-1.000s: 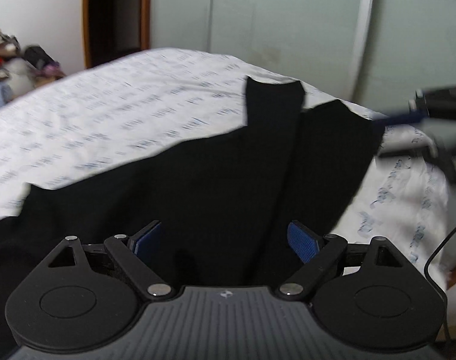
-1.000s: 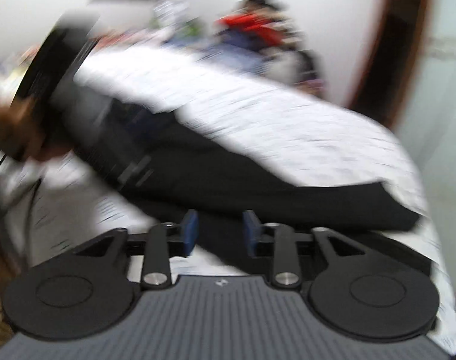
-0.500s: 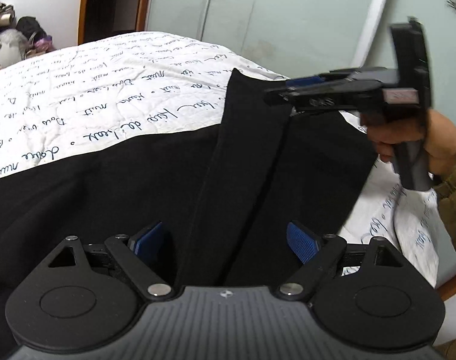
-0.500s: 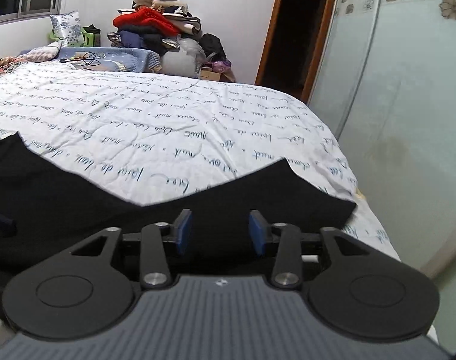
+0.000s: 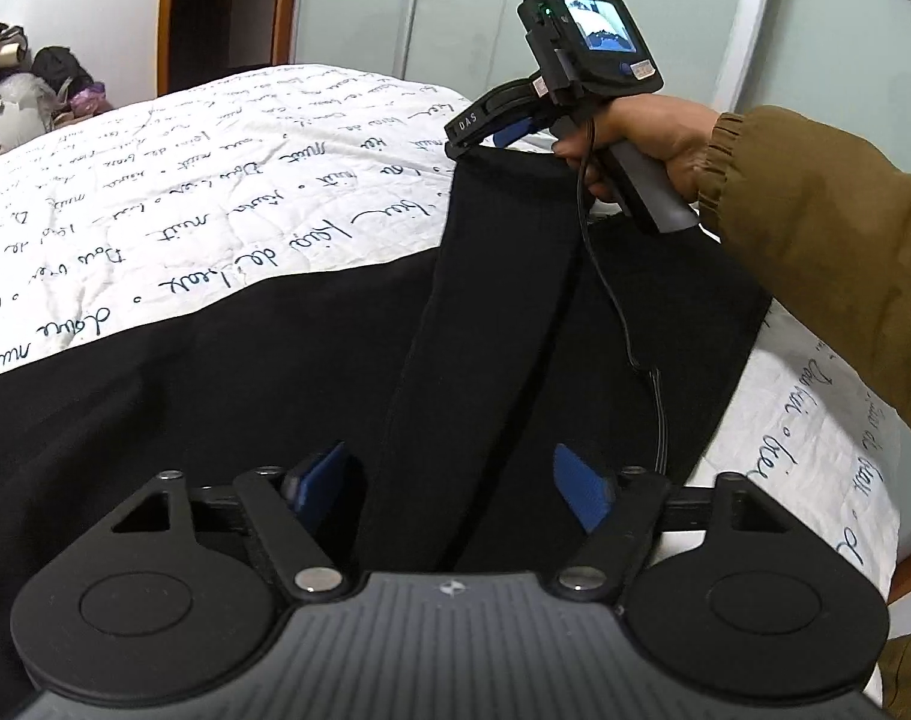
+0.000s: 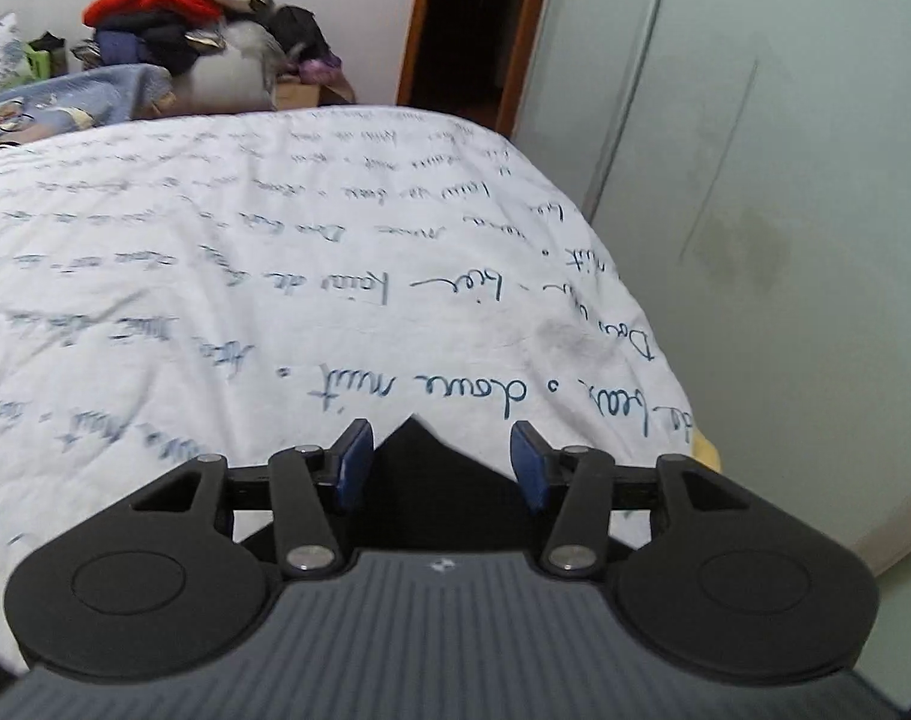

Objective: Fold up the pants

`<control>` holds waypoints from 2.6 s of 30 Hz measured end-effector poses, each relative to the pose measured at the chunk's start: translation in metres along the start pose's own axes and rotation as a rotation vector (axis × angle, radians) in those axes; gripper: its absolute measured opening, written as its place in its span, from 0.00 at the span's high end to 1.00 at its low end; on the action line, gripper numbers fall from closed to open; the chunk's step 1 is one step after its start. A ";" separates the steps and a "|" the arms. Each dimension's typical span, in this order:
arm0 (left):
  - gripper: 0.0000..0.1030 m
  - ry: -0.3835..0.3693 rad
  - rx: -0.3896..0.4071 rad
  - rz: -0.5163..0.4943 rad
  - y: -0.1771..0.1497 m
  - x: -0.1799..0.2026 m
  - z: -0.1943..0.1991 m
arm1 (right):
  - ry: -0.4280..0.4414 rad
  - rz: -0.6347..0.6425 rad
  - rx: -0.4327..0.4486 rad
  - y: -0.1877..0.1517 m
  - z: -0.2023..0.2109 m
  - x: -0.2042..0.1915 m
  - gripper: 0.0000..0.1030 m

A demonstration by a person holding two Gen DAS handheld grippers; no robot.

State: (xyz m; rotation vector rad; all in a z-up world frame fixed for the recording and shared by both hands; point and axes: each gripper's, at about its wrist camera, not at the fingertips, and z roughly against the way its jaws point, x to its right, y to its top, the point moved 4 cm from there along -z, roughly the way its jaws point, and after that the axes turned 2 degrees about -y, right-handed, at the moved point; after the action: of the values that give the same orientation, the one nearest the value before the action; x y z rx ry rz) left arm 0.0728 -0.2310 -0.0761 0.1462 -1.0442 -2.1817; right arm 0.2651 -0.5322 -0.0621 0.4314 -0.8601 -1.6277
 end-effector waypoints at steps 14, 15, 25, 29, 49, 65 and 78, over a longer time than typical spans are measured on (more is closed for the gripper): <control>0.79 -0.010 0.003 0.058 0.002 -0.006 0.001 | 0.044 -0.034 0.143 -0.002 0.080 0.024 0.96; 0.80 -0.018 0.002 0.065 0.001 -0.006 0.002 | 0.049 -0.054 0.160 -0.003 0.091 0.030 0.96; 0.82 -0.048 0.010 0.047 -0.004 0.004 0.010 | 0.056 -0.266 0.267 -0.051 0.176 0.094 0.96; 0.82 -0.048 0.010 0.031 -0.008 0.008 0.014 | 0.037 -0.337 0.267 -0.080 0.197 0.115 0.96; 0.85 -0.050 -0.029 -0.060 -0.021 0.025 0.022 | -0.020 -0.540 0.192 -0.181 0.212 0.138 0.96; 0.85 -0.151 0.017 -0.099 -0.023 0.043 0.053 | -0.087 -0.296 0.094 -0.187 0.192 0.090 0.72; 0.85 -0.032 -0.079 0.004 -0.019 0.008 0.030 | -0.141 -0.420 0.063 -0.213 0.185 0.118 0.40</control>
State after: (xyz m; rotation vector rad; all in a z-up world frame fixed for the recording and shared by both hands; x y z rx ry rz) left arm 0.0450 -0.2085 -0.0678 0.0734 -0.9732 -2.2250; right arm -0.0366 -0.5811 -0.0759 0.5749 -0.9733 -2.0389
